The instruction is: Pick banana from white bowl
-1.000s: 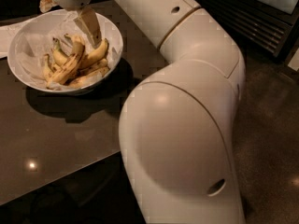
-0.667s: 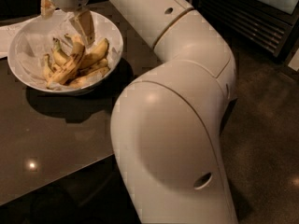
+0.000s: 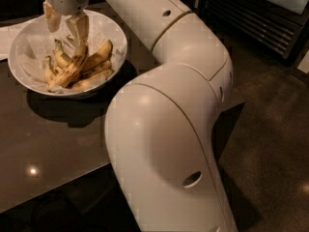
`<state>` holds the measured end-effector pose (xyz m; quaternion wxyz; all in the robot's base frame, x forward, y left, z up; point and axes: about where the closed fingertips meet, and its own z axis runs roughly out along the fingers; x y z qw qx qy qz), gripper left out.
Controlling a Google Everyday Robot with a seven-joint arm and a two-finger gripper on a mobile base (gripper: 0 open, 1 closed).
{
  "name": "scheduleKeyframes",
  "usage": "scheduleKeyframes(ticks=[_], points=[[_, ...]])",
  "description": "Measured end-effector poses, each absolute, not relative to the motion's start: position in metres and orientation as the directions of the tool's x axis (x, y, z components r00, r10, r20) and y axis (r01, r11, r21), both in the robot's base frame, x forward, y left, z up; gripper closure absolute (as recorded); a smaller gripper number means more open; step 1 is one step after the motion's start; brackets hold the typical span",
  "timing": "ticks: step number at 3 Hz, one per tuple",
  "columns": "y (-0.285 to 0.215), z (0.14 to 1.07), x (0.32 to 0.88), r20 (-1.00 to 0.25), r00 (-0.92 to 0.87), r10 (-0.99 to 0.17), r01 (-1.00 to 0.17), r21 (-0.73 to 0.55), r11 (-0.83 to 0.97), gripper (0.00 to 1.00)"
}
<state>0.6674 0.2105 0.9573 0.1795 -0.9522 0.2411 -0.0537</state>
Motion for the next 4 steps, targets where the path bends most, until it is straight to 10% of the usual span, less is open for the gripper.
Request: scheduleKeyframes(ticks=[4], points=[[0.201,0.927,0.646,-0.084,0.884,-0.461,-0.463,-0.301,-0.834,0.61]])
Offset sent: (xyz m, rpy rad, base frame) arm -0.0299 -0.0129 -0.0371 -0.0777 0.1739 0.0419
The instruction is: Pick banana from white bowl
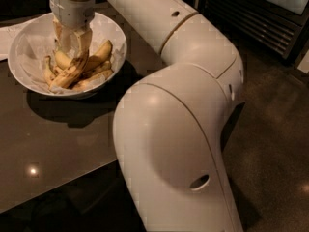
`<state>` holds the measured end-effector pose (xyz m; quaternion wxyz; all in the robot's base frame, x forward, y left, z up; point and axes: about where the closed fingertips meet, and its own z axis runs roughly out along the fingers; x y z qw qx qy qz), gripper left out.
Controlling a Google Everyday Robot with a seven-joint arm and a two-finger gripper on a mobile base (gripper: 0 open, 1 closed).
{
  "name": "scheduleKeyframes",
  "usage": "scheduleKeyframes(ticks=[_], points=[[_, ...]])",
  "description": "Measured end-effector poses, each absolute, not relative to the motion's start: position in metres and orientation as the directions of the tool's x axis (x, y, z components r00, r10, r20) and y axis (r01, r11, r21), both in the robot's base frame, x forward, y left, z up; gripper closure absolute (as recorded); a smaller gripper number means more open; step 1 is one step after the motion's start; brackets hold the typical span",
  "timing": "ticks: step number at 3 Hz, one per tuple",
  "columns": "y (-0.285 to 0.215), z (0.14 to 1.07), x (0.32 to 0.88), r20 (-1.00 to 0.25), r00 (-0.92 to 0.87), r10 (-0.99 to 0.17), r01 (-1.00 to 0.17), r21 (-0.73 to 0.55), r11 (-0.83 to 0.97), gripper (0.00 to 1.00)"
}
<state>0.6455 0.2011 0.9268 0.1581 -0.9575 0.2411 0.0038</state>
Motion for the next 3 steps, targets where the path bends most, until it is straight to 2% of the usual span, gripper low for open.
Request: scheduleKeyframes(ticks=[1,2,3], points=[[0.188,0.927,0.638,-0.089,0.884,-0.458,-0.464,-0.284,-0.839,0.59],[0.176,0.935,0.635,-0.073,0.889,-0.452,-0.454,-0.278,-0.847,0.41],[0.171,0.944,0.636,-0.049,0.895,-0.444,-0.439,-0.282,-0.853,0.17]])
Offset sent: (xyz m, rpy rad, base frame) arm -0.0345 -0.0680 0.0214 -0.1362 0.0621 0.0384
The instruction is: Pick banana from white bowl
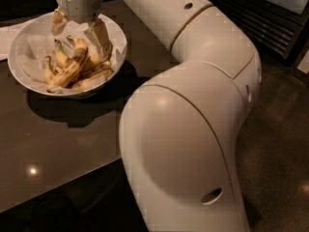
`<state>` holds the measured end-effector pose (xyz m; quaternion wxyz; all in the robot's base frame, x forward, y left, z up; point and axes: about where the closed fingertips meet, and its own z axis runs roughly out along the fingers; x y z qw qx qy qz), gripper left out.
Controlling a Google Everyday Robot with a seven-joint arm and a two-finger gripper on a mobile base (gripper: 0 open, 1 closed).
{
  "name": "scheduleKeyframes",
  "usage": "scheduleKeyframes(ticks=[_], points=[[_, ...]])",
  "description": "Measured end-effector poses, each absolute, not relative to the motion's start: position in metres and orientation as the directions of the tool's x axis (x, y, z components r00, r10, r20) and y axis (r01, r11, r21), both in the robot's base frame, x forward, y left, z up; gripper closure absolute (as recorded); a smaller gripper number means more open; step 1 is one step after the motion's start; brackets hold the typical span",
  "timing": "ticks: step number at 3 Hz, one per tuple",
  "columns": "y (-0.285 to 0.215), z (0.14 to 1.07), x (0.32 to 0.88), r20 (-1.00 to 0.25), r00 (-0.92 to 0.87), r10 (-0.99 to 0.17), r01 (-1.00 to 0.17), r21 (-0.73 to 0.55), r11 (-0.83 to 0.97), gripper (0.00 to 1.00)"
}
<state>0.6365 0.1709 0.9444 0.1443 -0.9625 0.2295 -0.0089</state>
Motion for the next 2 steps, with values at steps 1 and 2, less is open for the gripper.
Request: scheduleKeyframes(ticks=[1,2], points=[[0.1721,0.9492,0.6392,-0.033,0.901,-0.433,-0.424,-0.286,-0.859,0.0],[0.1773,0.9519,0.6425,-0.022,0.908,-0.417,-0.405,-0.291,-0.867,0.18]])
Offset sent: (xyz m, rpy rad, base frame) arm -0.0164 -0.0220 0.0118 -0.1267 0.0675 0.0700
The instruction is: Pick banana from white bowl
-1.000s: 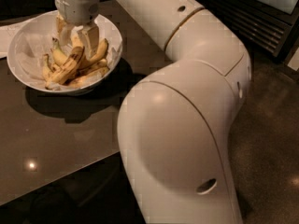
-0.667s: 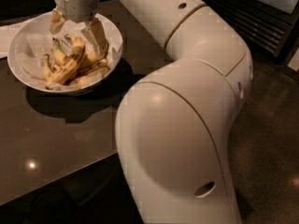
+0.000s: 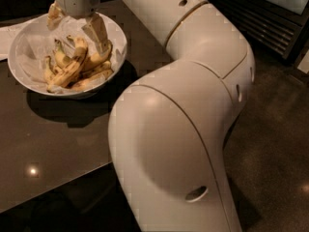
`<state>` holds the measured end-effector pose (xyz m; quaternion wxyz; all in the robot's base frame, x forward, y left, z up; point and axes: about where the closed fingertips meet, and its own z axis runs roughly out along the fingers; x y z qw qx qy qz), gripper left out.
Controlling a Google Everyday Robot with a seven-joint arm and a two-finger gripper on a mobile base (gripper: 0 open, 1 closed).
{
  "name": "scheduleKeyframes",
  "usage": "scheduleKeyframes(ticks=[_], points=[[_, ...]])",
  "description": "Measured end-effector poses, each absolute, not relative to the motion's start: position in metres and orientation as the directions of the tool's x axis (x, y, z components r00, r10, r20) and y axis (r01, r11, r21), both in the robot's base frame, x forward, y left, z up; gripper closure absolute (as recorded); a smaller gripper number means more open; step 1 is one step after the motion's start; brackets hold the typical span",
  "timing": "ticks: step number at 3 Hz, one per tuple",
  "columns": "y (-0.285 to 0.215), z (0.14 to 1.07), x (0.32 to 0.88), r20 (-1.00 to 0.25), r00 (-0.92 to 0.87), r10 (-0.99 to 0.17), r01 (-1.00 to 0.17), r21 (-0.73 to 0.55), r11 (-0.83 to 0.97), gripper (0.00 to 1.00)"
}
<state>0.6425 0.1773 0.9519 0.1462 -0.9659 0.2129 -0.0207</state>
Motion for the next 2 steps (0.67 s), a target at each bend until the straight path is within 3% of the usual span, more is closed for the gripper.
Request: scheduleKeyframes(ticks=[1,2], points=[[0.1804,0.9517,0.6458,-0.018,0.912,-0.41,-0.397,-0.291,-0.87,0.39],[0.184,0.9493,0.6467,-0.02,0.916,-0.4,-0.388,-0.287,-0.876,0.41]])
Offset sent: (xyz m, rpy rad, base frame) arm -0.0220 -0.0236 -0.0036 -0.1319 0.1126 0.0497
